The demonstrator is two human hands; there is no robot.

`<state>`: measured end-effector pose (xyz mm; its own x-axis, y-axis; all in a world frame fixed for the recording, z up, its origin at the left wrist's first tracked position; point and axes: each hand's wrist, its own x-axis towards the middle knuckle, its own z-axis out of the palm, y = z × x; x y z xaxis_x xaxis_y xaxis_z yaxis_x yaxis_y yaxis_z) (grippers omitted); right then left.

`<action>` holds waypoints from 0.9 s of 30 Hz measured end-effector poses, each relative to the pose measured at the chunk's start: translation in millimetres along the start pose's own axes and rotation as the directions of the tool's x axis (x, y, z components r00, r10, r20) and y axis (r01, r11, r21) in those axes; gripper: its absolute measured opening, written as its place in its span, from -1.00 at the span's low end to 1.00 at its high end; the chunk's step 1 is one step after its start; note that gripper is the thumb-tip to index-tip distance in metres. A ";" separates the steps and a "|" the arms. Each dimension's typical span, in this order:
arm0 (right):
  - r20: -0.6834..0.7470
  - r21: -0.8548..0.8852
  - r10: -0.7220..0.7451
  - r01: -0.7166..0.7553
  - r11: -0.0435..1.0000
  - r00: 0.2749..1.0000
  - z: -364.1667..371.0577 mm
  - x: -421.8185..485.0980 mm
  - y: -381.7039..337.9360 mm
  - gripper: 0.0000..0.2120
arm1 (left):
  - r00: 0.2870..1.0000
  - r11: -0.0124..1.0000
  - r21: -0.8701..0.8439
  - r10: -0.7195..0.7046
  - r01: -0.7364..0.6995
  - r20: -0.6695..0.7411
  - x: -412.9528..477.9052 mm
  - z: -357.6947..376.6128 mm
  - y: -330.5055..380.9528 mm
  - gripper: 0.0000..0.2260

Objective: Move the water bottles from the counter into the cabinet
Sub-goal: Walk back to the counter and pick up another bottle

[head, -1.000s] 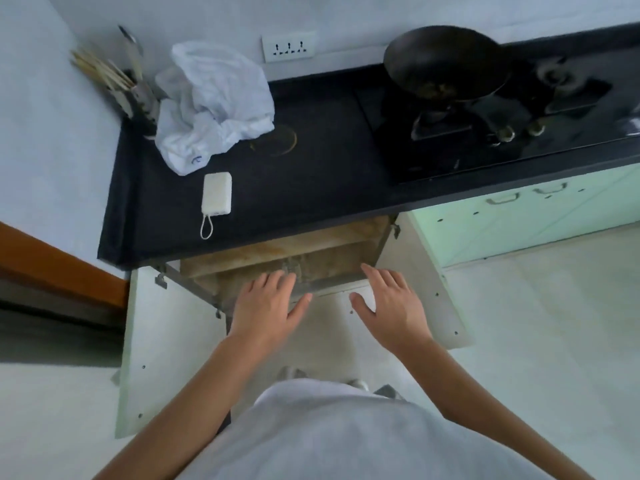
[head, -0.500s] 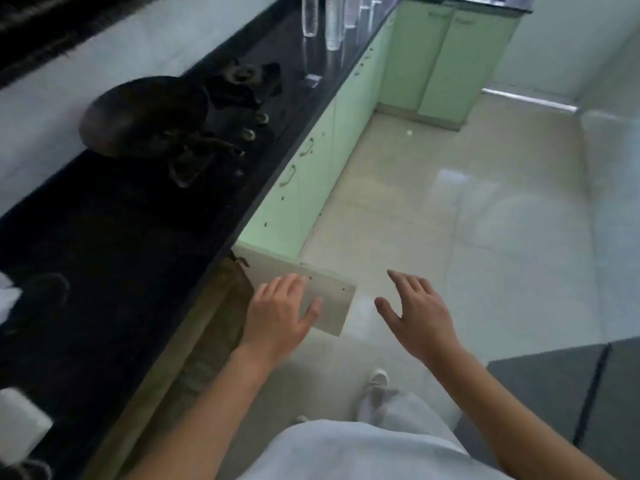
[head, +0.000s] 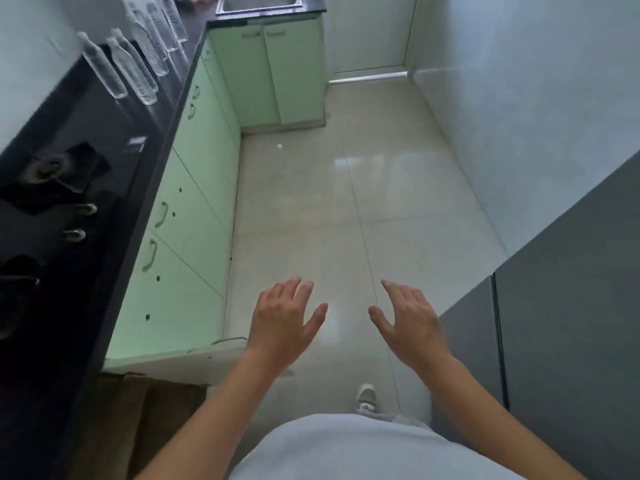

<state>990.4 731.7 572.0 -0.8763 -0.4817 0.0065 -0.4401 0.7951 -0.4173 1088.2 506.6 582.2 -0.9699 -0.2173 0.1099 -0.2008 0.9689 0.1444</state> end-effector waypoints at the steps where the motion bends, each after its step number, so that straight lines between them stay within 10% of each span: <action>1: 0.003 0.009 -0.011 0.011 1.000 1.000 -0.8 11.7 1.5 -0.46 | 1.000 1.000 0.013 -0.018 0.018 0.011 7.6 0.9 -0.3 -0.50; 16: 0.060 -0.007 -0.247 0.248 0.969 0.967 19.1 208.2 -30.1 -0.39 | 0.975 0.972 0.072 -0.221 0.222 -0.018 116.4 10.5 -75.9 -0.50; 27: -0.011 -0.009 -0.035 0.035 0.999 0.999 8.2 358.9 -4.8 -0.43 | 0.998 0.999 0.000 -0.048 0.048 0.029 331.8 33.7 -111.0 -0.52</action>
<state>679.6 552.0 569.0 -0.8625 -0.5051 0.0306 -0.4718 0.7810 -0.4091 784.1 330.9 569.5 -0.9627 -0.2602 0.0742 -0.2472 0.9574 0.1493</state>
